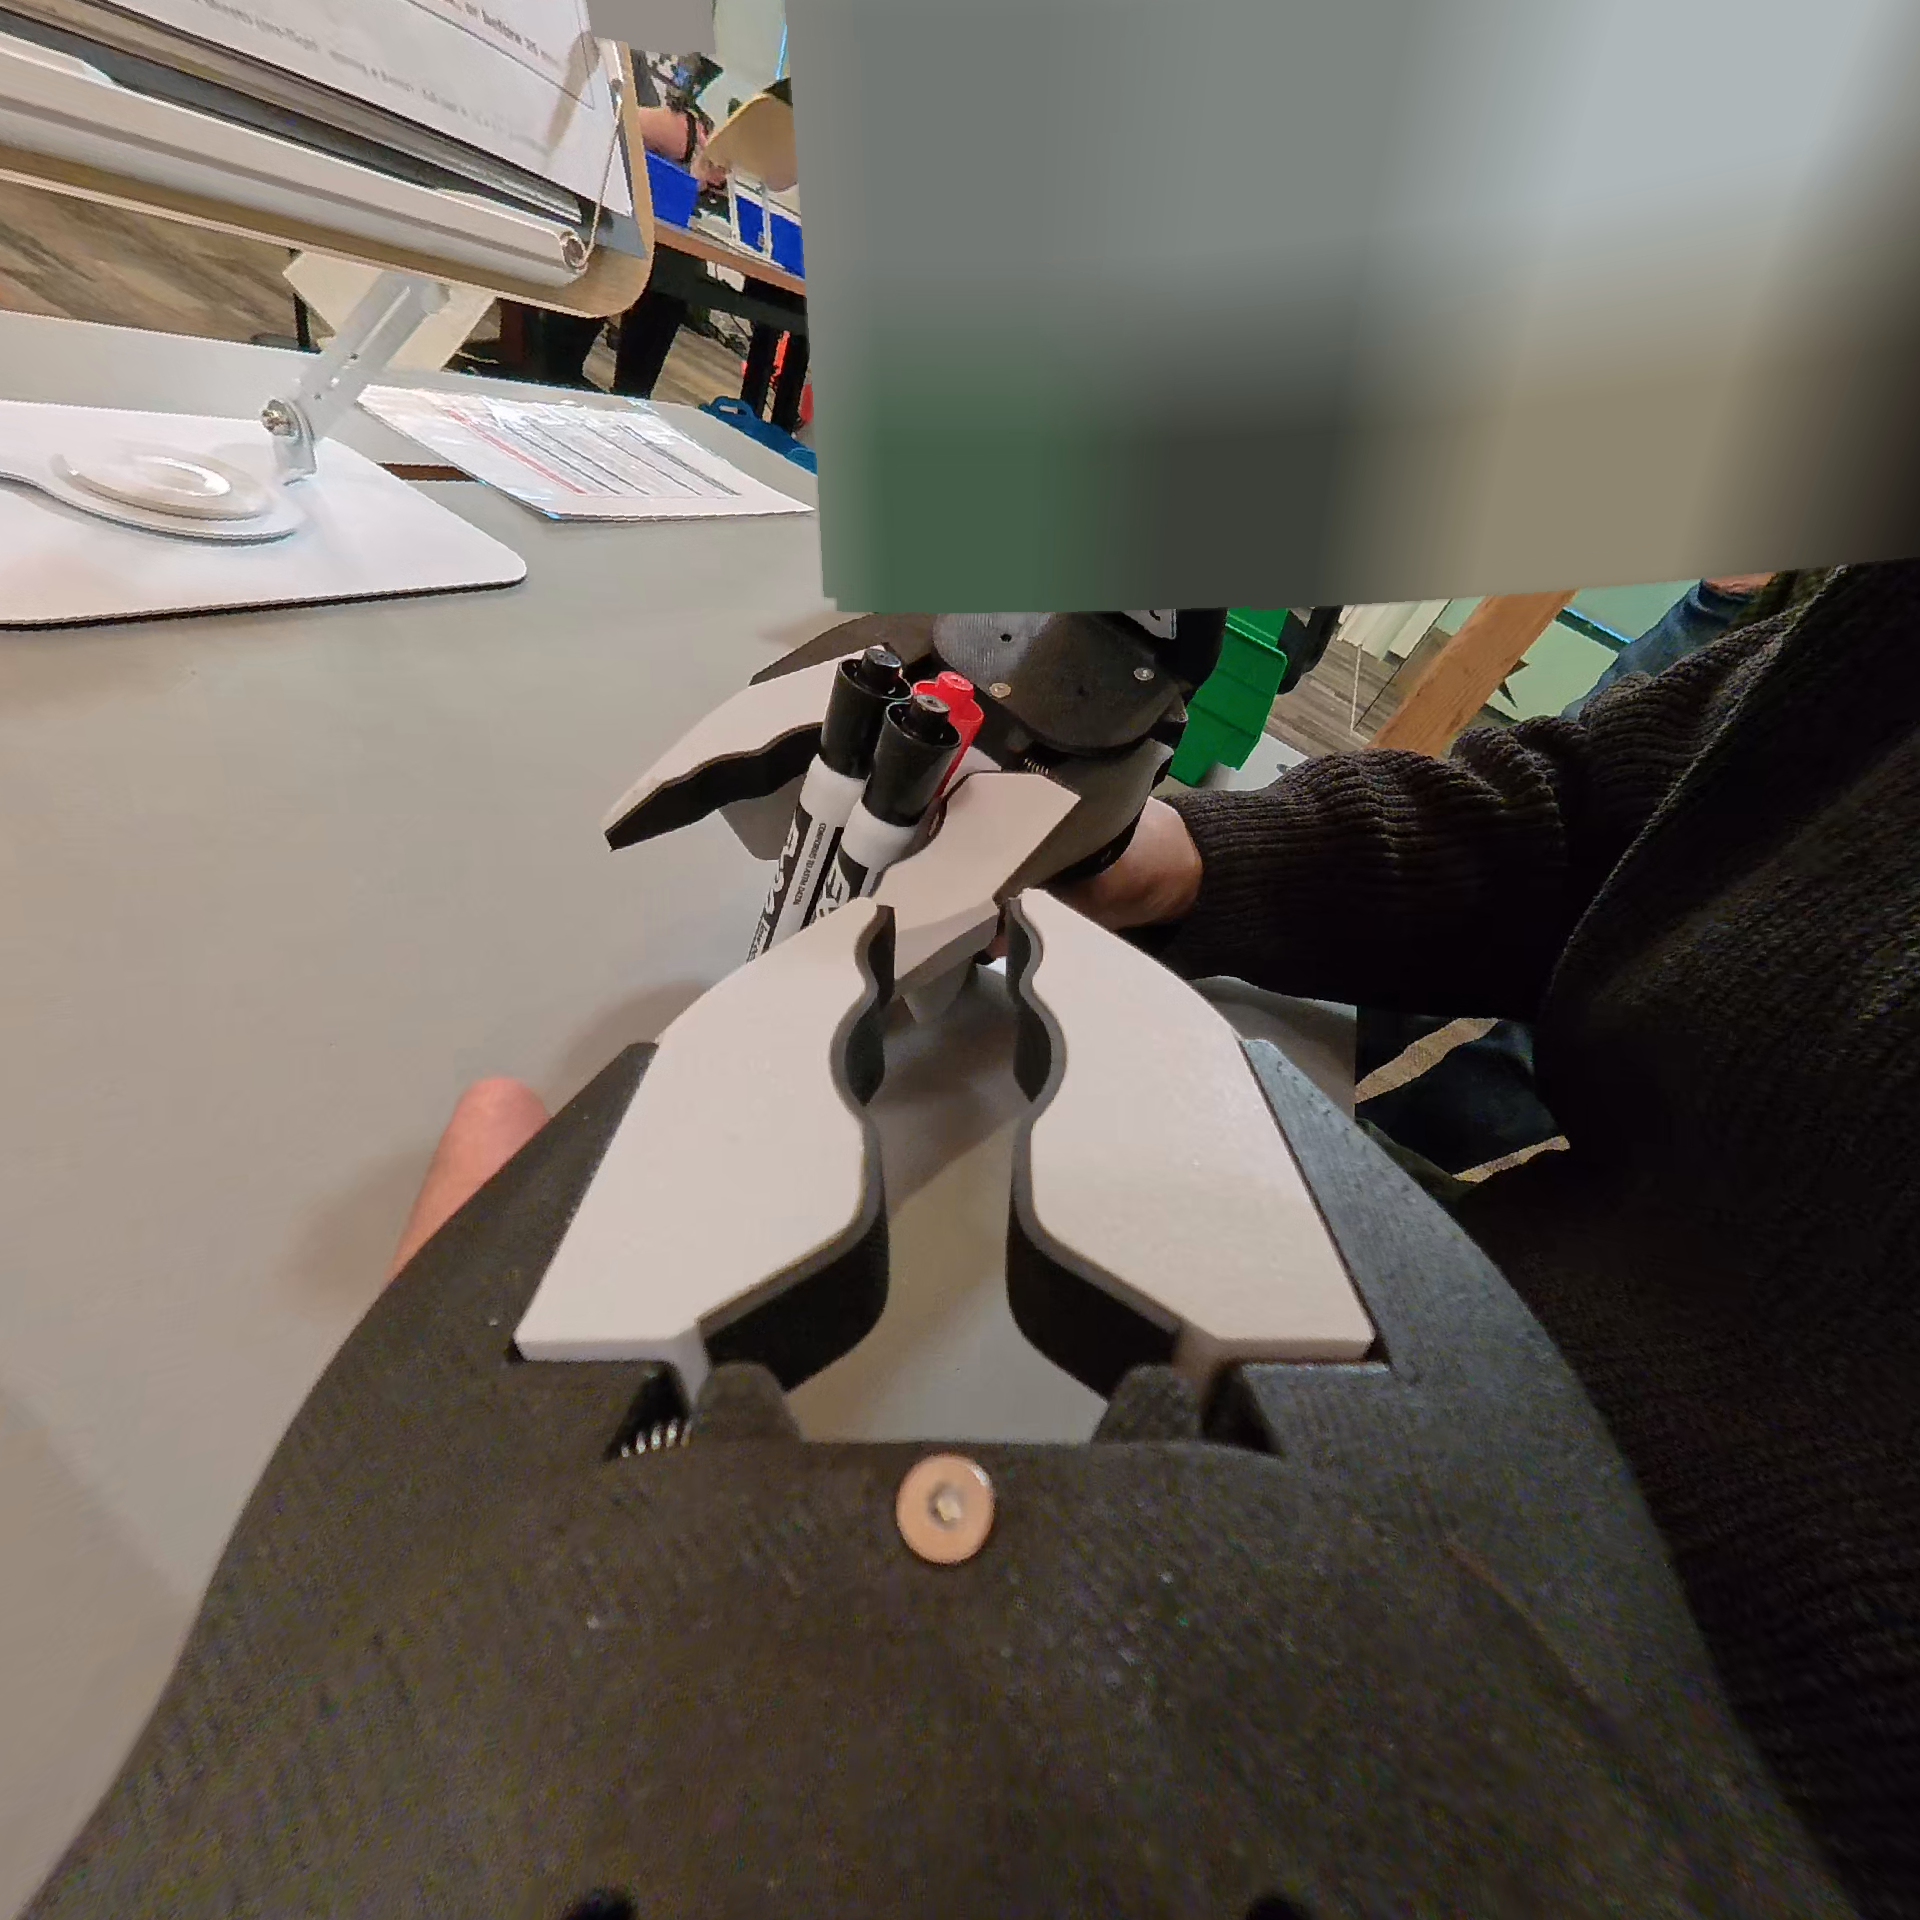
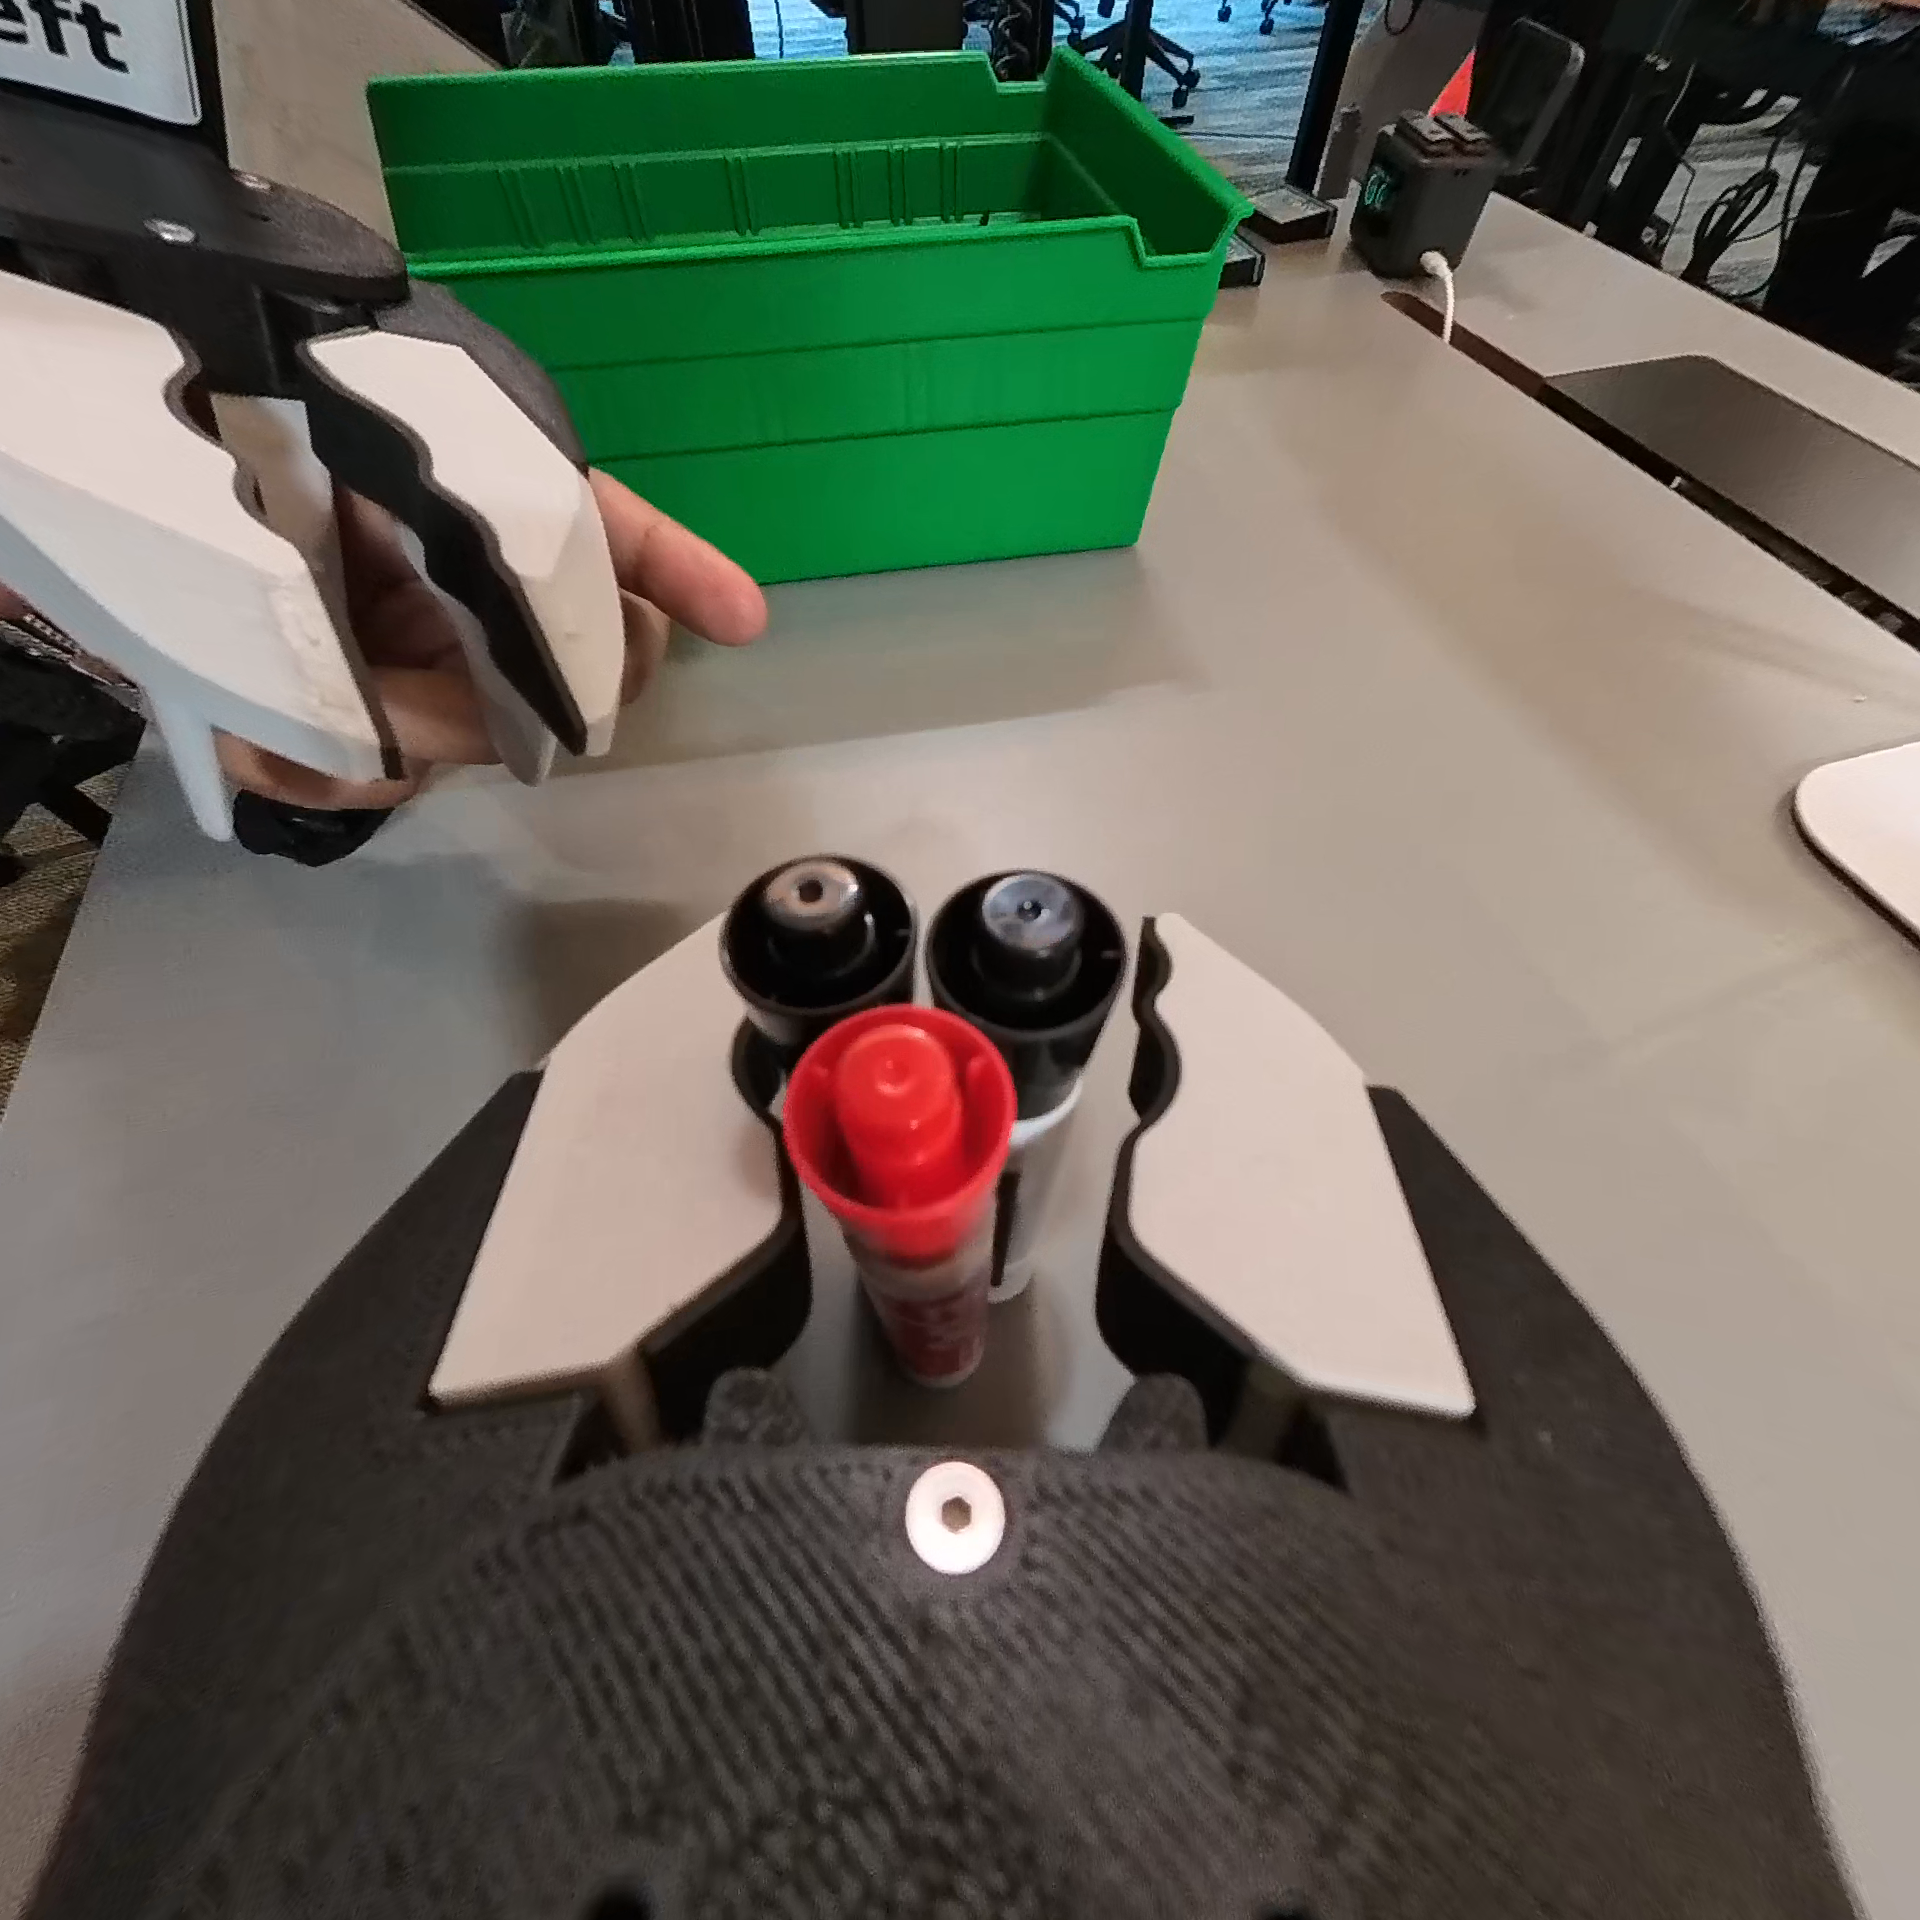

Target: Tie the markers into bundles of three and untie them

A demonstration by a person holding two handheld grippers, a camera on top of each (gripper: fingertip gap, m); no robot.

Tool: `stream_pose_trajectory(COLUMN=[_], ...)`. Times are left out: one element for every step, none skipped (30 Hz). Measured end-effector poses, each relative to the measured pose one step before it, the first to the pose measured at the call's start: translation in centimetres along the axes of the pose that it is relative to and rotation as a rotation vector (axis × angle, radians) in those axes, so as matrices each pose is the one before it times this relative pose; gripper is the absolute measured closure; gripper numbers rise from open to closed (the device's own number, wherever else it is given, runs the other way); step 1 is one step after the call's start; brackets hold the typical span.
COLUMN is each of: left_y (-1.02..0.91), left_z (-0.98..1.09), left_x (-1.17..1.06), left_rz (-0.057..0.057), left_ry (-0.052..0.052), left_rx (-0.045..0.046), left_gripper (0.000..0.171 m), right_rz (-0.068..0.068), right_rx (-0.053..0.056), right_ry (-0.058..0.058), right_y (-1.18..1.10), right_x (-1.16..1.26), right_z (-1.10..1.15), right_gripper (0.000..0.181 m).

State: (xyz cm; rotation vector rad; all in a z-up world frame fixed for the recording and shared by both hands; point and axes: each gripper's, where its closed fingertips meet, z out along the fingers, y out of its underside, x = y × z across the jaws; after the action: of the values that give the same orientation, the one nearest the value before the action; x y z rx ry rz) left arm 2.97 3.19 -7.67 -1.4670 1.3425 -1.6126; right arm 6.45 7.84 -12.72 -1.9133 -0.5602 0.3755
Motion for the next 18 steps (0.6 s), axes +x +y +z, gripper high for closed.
stream_pose_trajectory(left_y=[0.011, 0.000, -0.004, -0.010, 0.000, -0.002, -0.012, -0.039, -0.045, -0.030, -0.008, -0.008, -0.006, -0.013, -0.035, -0.041, -0.039, -0.017], left_z=[-0.005, 0.008, 0.002, 0.008, 0.002, -0.002, -0.021, -0.026, -0.014, -0.004, 0.003, -0.007, -0.005, -0.019, -0.027, -0.018, -0.012, -0.011], left_x=[-0.016, -0.002, -0.001, 0.000, -0.005, 0.009, 0.000, 0.000, 0.020, 0.025, 0.037, 0.037, 0.031, 0.023, 0.000, -0.007, -0.003, -0.007], left_rz=[-0.0003, -0.0003, -0.0002, -0.0002, 0.0001, 0.0011, 0.0018, 0.0016, 0.0005, -0.0007, -0.0010, -0.0001, 0.0016, 0.0035, 0.0040, 0.0029, 0.0001, -0.0025], left_ry=[-0.0004, -0.0001, -0.0002, -0.0002, -0.0004, -0.0007, -0.0015, -0.0013, -0.0002, 0.0008, 0.0013, 0.0007, -0.0005, -0.0014, -0.0027, -0.0020, -0.0004, 0.0010], left_rx=[-0.00042, -0.00018, 0.00032, -0.00011, -0.00090, -0.00075, 0.00050, 0.00177, 0.00205, 0.00106, 0.00019, -0.00018, -0.00052, -0.00009, 0.00073, 0.00126, 0.00167, 0.00118], left_gripper=[0.151, 0.151, 0.151, 0.151, 0.151, 0.151, 0.151, 0.151, 0.151, 0.151, 0.151, 0.151, 0.151, 0.151, 0.151, 0.151, 0.151, 0.151], right_rz=[0.0016, 0.0007, 0.0009, 0.0036, 0.0063, 0.0083, 0.0083, 0.0065, 0.0043, 0.0020, 0.0002, -0.0013, -0.0024, -0.0025, -0.0014, 0.0004, 0.0017, 0.0023], right_rx=[0.0009, 0.0012, 0.0011, 0.0000, -0.0006, -0.0001, 0.0004, 0.0000, -0.0011, -0.0035, -0.0057, -0.0065, -0.0058, -0.0038, -0.0023, -0.0020, -0.0014, -0.0004], right_ry=[0.0014, 0.0023, 0.0014, -0.0008, -0.0024, -0.0025, -0.0025, -0.0017, -0.0013, -0.0016, 0.0000, 0.0021, 0.0026, 0.0046, 0.0048, 0.0021, 0.0006, 0.0005], right_y=[-0.007, -0.017, -0.005, 0.005, 0.025, 0.027, 0.022, 0.034, 0.037, 0.059, 0.080, 0.086, 0.075, 0.049, 0.028, 0.024, 0.019, 0.013], right_x=[0.024, 0.036, 0.010, -0.019, -0.043, -0.060, -0.054, -0.039, -0.046, -0.060, -0.057, -0.033, -0.030, -0.006, 0.022, -0.004, 0.020, 0.026], right_z=[-0.004, -0.013, -0.013, -0.010, -0.021, -0.038, -0.063, -0.057, -0.037, -0.002, 0.027, 0.056, 0.041, 0.031, 0.017, 0.017, 0.012, 0.002], right_gripper=[0.115, 0.115, 0.115, 0.115, 0.115, 0.115, 0.115, 0.115, 0.115, 0.115, 0.115, 0.115, 0.115, 0.115, 0.115, 0.116, 0.116, 0.117])
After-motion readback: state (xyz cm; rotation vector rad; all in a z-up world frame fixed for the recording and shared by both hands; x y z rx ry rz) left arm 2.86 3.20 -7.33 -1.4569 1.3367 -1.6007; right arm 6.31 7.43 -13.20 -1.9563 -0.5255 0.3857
